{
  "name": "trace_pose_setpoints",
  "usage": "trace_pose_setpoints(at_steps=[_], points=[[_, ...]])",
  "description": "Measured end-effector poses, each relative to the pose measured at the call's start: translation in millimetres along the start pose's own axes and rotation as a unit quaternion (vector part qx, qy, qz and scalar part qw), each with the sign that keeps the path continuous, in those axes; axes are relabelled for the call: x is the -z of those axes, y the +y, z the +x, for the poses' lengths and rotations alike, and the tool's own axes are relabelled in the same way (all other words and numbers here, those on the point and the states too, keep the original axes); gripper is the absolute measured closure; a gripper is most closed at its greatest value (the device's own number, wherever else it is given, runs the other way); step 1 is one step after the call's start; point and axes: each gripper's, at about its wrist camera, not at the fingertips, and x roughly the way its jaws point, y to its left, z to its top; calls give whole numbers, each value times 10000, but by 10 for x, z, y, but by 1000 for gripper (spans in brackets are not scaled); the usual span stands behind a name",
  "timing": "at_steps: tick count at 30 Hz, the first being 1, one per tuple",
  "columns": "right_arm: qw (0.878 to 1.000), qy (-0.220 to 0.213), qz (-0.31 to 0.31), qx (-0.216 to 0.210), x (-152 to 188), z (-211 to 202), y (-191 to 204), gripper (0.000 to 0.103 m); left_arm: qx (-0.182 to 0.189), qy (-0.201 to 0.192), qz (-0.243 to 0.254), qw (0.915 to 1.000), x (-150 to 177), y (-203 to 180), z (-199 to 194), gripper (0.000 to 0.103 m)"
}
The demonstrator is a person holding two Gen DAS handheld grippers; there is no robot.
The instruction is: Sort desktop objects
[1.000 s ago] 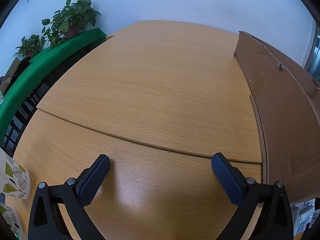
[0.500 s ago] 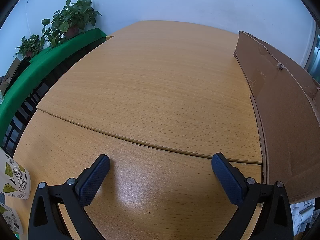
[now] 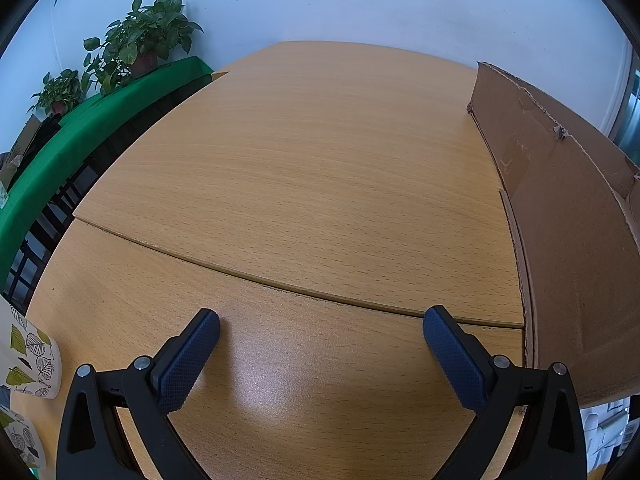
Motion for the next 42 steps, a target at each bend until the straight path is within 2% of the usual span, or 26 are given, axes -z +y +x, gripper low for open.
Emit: trace_pose_setpoints(at_steps=[12, 15, 16, 18, 20, 21, 23, 25, 28, 29, 31, 33, 35, 36, 37, 38, 40, 42], points=[[10000, 7, 69, 42, 10, -9, 8, 0, -51, -5, -72, 10000, -1, 5, 0, 0], [9996, 277, -3, -17, 62, -69, 41, 0, 62, 135, 64, 9999, 39, 6, -46, 0], [9994, 341, -73, -68, 111, -115, 59, 0, 205, 213, 76, 9995, 82, 9, -114, 0], [9994, 213, -229, -159, 267, -311, 83, 0, 501, -14, 170, 9986, 189, 1, -409, 0], [9972, -367, -650, -86, 462, -736, 146, 1, 745, -309, 483, 9956, 305, -57, -863, 0], [9939, -683, -865, -93, 550, -973, 189, 1, 870, -416, 581, 9936, 360, -86, -1073, 0], [9819, -1283, -1320, -438, 772, -1540, 316, 0, 1413, -510, 757, 9858, 502, -171, -1543, 0], [9725, -1469, -1616, -806, 915, -1915, 488, 0, 1989, -440, 929, 9746, 620, -289, -1834, 0], [9560, -1272, -2132, -1560, 1112, -2234, 912, 0, 2761, -224, 1142, 9541, 833, -545, -2070, 0], [9455, -1227, -2339, -1905, 1222, -2297, 1134, 0, 3010, -121, 1242, 9454, 924, -657, -2087, 0], [9297, -1095, -2616, -2349, 1377, -2324, 1444, 0, 3259, 34, 1405, 9349, 1073, -846, -2035, 0], [9057, -843, -2839, -3035, 1609, -2324, 1816, 1, 3222, 371, 1449, 9348, 1231, -997, -1884, 0], [8785, -614, -3052, -3624, 1800, -2339, 2192, 1, 3359, 835, 1243, 9299, 1357, -1068, -1690, 1], [8671, -548, -3211, -3769, 1903, -2351, 2362, 1, 3585, 1027, 977, 9227, 1391, -1034, -1597, 1], [8616, -524, -3305, -3817, 1991, -2388, 2478, 1, 3839, 1157, 736, 9132, 1423, -1010, -1539, 4], [8559, -435, -3400, -3871, 2068, -2376, 2614, 2, 3945, 1243, 596, 9085, 1452, -989, -1503, 6], [8548, -123, -3447, -3877, 2174, -2298, 2793, 5, 3942, 1191, 493, 9099, 1509, -985, -1531, 8], [8630, -203, -3534, -3606, 2219, -2295, 2812, 8, 3910, 1193, 536, 9111, 1573, -994, -1608, 9]])
